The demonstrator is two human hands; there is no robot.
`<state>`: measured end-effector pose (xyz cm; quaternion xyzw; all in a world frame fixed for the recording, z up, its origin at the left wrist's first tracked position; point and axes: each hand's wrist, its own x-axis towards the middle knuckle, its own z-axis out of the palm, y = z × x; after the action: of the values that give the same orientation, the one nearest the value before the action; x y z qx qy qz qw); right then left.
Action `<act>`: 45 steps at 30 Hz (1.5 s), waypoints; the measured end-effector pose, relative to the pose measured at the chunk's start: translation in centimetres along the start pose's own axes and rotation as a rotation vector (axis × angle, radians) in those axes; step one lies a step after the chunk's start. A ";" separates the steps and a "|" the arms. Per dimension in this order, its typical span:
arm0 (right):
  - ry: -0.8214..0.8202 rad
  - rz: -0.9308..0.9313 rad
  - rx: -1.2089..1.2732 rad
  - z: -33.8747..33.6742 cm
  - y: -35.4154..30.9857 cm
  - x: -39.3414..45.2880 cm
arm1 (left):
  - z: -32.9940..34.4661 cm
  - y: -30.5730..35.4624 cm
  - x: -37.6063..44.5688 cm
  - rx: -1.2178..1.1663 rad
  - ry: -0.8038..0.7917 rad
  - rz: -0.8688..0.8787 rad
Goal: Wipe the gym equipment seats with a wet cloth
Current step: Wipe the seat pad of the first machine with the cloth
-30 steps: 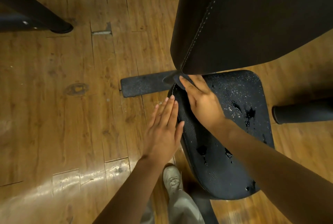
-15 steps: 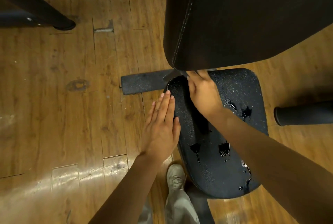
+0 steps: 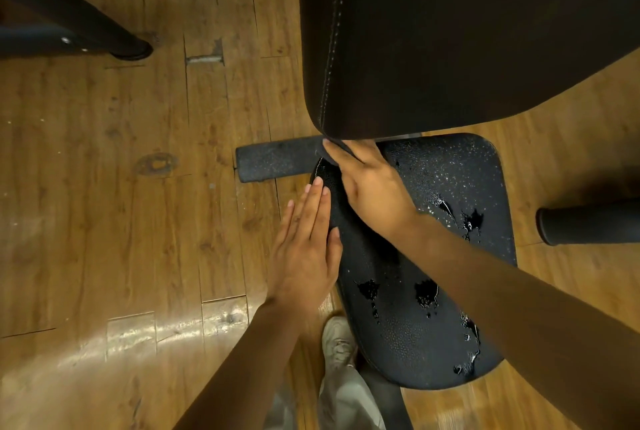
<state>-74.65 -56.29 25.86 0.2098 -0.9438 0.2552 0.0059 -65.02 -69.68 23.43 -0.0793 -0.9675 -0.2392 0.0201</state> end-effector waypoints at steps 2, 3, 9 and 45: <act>-0.056 -0.081 -0.005 -0.4 0.6 -0.6 | 0.0 0.0 0.0 0.008 0.004 -0.003; -0.099 -0.145 -0.025 -1.0 1.2 -2.0 | 0.0 0.0 -0.1 0.009 0.000 -0.005; -0.186 -0.218 -0.115 -4.6 4.1 -9.4 | -0.1 0.1 -0.1 0.016 -0.003 -0.004; 0.210 0.053 0.011 -1.2 2.6 -4.9 | 1.3 3.1 1.8 0.019 0.061 -0.035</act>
<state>-71.39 -51.75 25.07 0.1569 -0.9419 0.2808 0.0970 -66.29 -66.14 23.80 -0.0550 -0.9699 -0.2328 0.0462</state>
